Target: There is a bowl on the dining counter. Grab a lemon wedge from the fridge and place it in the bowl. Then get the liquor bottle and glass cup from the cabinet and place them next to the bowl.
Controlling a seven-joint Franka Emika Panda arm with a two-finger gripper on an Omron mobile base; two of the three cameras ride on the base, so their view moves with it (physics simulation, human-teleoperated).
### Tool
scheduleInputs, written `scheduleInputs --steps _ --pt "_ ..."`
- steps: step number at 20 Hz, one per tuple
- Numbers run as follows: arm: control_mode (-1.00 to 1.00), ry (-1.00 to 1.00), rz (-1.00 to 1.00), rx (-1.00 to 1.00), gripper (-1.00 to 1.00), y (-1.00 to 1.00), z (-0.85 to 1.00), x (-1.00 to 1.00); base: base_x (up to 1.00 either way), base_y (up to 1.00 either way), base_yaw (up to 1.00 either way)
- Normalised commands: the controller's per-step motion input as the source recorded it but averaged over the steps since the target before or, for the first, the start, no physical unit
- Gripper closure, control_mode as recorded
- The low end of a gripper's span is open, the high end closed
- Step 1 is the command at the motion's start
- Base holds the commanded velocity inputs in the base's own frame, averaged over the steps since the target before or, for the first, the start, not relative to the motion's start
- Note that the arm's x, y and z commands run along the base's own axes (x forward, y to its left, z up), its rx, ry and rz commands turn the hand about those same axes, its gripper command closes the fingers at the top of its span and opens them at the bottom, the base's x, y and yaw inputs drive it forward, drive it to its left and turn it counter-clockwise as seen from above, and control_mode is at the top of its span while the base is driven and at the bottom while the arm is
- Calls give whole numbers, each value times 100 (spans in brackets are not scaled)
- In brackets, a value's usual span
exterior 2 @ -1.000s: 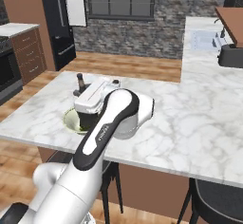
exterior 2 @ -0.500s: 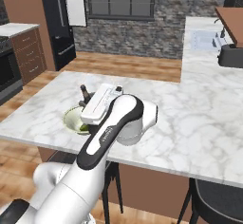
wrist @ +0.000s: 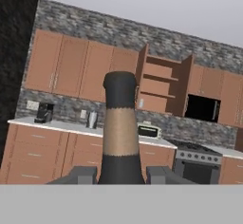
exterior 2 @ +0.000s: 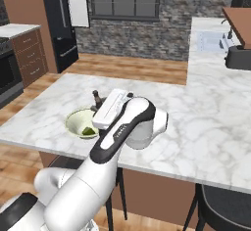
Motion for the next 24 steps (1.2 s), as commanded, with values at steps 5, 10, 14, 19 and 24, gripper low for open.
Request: scheduleInputs --steps 5,10,14,19,24 --pt "-100 0 0 0 100 -11 -27 51 0 0 0" --pt "-100 0 0 0 100 -6 -41 40 0 0 0" --pt "-100 0 0 0 100 -6 -42 37 0 0 0" --pt "-100 0 0 1 100 -3 -37 42 0 0 0" --pt "-100 0 0 3 100 -2 -30 41 0 0 0"
